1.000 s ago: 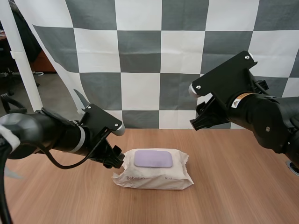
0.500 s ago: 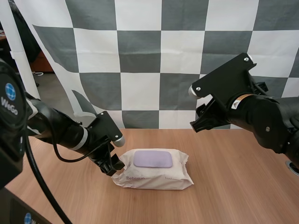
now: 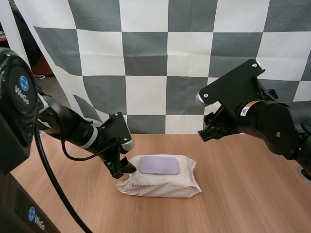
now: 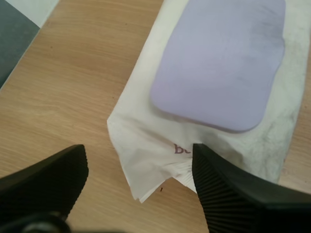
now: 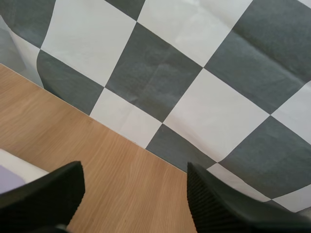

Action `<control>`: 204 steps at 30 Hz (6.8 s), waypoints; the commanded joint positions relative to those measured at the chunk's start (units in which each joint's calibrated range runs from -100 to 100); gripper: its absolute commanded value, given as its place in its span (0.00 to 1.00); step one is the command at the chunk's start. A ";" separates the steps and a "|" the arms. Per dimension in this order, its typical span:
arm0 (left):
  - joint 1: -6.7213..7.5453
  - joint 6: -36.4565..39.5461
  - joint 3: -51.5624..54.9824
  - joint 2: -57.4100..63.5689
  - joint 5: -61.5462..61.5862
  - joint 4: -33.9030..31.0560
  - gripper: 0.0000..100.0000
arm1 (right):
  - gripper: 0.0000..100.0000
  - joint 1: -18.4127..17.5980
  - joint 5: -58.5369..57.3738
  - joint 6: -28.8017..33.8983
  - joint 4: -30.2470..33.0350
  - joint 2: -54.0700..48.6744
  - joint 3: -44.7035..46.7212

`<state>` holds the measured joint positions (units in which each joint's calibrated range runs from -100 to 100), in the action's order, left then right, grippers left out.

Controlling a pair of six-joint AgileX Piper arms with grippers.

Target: Open the wet wipes lid

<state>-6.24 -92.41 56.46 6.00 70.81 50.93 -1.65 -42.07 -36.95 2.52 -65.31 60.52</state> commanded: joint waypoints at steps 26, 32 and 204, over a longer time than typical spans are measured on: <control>2.55 -0.94 -3.88 -14.27 -0.72 1.76 0.00 | 0.92 0.02 -7.50 -0.37 -2.97 0.00 -0.05; 2.24 -0.84 -5.01 -13.56 3.07 0.86 0.02 | 0.89 0.02 -8.15 -1.46 -3.02 0.00 -0.05; 1.33 -0.93 6.77 -3.42 13.88 5.55 0.00 | 0.00 -11.46 -4.48 -46.95 -19.77 31.76 -0.09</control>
<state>-4.92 -92.48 63.21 2.58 84.60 57.01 -13.11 -47.28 -83.97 -17.26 -33.46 60.52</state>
